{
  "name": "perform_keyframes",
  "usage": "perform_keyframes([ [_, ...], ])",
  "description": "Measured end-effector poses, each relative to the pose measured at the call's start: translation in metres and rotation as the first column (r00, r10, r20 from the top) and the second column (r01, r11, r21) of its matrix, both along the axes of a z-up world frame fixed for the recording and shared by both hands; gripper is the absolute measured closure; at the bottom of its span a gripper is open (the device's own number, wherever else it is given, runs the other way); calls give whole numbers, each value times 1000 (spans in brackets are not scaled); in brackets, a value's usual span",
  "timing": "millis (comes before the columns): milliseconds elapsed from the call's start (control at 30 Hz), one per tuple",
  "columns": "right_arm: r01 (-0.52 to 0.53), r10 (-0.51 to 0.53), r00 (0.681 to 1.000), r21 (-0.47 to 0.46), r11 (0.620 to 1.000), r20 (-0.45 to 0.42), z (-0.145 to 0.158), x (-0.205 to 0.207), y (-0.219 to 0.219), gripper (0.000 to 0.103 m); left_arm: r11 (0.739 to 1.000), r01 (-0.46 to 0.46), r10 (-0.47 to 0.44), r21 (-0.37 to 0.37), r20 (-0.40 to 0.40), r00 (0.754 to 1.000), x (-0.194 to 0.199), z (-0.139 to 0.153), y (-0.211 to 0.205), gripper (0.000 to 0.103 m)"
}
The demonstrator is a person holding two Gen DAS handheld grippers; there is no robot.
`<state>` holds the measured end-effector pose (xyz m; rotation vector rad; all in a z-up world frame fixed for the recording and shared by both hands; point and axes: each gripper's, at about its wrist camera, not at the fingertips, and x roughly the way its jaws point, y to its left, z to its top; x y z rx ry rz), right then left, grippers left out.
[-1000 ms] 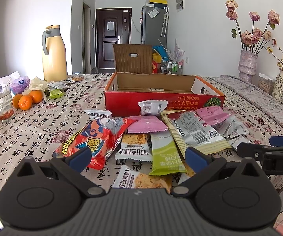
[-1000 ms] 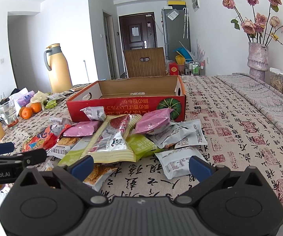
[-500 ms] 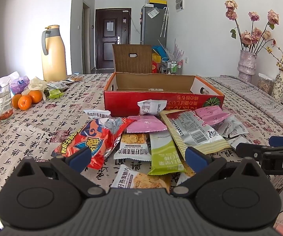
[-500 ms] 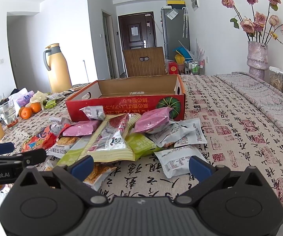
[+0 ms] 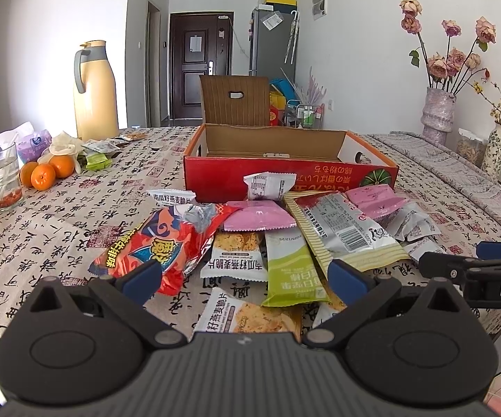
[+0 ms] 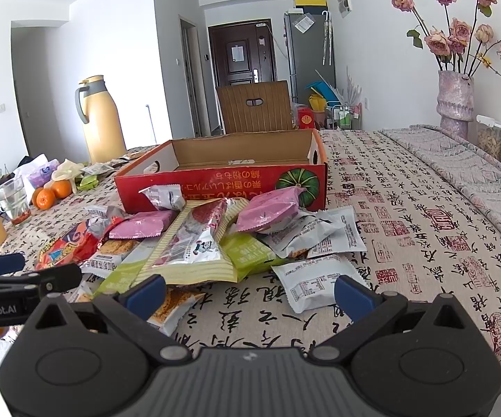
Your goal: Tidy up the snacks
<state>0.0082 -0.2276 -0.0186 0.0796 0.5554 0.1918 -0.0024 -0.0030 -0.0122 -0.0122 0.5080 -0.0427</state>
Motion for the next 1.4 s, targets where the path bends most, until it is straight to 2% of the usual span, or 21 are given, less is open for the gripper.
perform_keyframes([
  [467, 31, -32, 999, -12, 999, -10, -6, 14, -9, 0, 1000, -16, 16, -16, -7, 1000, 13, -2, 3, 0],
  [900, 66, -72, 995, -94, 993, -65, -34, 52, -35, 4, 999, -21, 20, -29, -27, 999, 32, -9, 4, 0],
  [1100, 39, -48, 995, -109, 993, -83, -46, 70, -38, 15, 999, -25, 24, -29, -35, 999, 36, -10, 3, 0],
  [1300, 31, -37, 998, -103, 994, -54, -52, 73, -37, 15, 1000, -9, 8, -29, -29, 1000, 36, -10, 0, 0],
  [1400, 12, -17, 999, -104, 995, -44, -51, 72, -36, 25, 1000, -7, 6, -24, -29, 1000, 36, -10, -2, 0],
])
